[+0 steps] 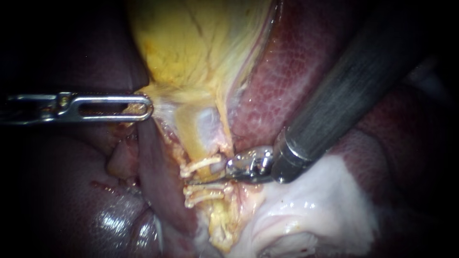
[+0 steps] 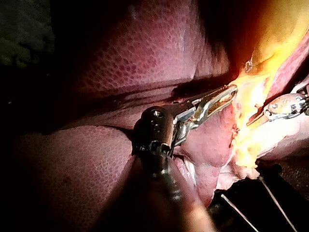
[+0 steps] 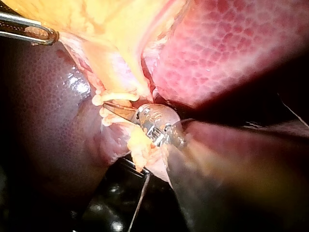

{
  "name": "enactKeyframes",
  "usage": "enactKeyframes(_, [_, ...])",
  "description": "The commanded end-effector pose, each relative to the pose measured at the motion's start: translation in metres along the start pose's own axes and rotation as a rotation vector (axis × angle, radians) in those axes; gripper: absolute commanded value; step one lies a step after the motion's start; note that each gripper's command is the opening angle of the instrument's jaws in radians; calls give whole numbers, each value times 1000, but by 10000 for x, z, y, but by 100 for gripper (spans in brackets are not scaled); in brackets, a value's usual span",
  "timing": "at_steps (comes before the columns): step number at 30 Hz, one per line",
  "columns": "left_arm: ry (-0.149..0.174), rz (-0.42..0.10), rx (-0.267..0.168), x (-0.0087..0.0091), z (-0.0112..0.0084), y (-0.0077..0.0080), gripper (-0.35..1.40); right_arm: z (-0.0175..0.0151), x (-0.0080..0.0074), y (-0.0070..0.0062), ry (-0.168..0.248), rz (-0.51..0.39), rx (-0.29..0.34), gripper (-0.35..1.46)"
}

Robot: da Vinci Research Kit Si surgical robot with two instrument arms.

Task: Go to the cutting position left tube

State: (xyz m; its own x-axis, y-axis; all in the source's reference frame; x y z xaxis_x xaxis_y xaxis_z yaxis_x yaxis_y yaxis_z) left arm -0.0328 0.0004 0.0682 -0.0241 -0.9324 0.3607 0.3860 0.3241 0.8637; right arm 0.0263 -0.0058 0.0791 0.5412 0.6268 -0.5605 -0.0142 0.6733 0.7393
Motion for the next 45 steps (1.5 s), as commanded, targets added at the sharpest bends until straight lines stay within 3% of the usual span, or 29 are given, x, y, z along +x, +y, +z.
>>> enactKeyframes(1, [0, 0, 0, 0, 0, 0, -35, 0, 0, 0, -1, 0, 1, -35])
enactKeyframes(17, [0, 0, 1, 0, -1, 0, -35, 1, -1, 0, -1, -1, 1, -35])
enactKeyframes(18, [-1, 0, -2, 0, -1, 0, -35, 0, -1, -1, -1, -1, 1, -27])
enactKeyframes(20, [-1, 0, -2, 0, -1, 0, -35, -1, -1, -2, -1, -1, 2, 24])
enactKeyframes(22, [-1, 0, -1, 0, -1, 0, -35, -3, -1, -3, 2, -1, 4, 52])
enactKeyframes(28, [-1, 0, -1, -1, -2, 0, -35, -10, 1, -13, 18, 0, 13, 108])
enactKeyframes(35, [-1, 0, -1, -1, -2, 1, -35, -20, -3, -20, 16, -3, 19, 114])
enactKeyframes(45, [-1, -1, -3, -1, -3, 1, -35, -39, -9, -18, 17, -2, 26, 114])
